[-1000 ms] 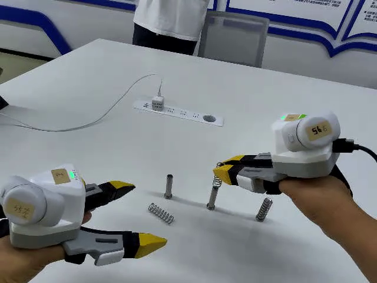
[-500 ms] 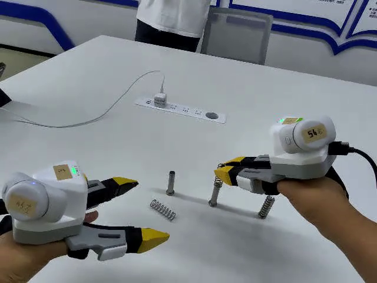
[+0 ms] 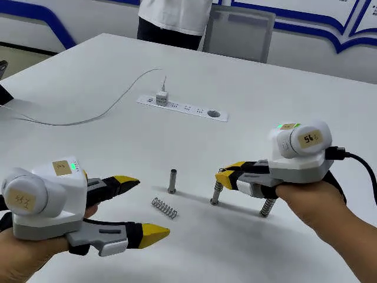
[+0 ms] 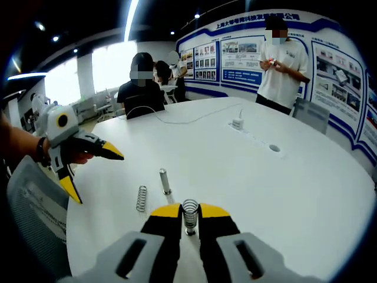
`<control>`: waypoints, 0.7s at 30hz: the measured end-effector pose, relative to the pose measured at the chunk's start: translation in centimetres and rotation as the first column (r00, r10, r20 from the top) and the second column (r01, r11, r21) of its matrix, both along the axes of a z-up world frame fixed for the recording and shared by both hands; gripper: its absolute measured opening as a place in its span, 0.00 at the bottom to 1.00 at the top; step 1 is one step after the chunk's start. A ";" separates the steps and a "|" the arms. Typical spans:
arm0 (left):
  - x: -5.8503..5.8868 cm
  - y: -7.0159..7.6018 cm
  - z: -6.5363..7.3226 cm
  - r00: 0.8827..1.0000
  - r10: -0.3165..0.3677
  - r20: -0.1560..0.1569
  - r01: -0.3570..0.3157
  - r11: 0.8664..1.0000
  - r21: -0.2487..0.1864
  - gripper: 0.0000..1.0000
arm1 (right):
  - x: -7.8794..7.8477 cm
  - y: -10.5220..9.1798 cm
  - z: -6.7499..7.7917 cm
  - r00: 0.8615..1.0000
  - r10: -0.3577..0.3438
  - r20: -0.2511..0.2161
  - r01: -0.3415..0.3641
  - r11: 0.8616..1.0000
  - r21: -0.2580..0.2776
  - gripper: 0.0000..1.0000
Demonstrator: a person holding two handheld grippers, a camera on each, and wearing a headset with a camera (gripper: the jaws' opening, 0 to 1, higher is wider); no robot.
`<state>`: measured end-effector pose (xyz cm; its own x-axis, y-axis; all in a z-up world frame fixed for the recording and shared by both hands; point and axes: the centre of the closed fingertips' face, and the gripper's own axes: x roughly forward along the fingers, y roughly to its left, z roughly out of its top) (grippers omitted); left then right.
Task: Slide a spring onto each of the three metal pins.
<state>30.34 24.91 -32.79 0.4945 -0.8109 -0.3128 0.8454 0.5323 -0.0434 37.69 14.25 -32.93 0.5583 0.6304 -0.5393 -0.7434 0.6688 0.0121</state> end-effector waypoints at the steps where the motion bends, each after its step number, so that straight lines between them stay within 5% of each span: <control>1: 0.0 0.0 0.0 1.000 0.000 0.000 0.000 1.000 0.001 0.71 | 0.0 0.0 -0.1 1.000 0.000 -0.003 0.000 1.000 -0.003 0.12; 21: 0.4 0.5 -0.3 1.000 0.024 0.000 -0.024 0.999 0.038 0.78 | -0.5 0.0 -2.3 0.999 0.007 -0.041 -0.009 0.999 -0.050 0.12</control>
<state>30.78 25.43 -33.10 0.5139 -0.7862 -0.3433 0.8322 0.5540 -0.0229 37.22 14.27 -35.23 0.5300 0.6063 -0.5929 -0.7484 0.6632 0.0092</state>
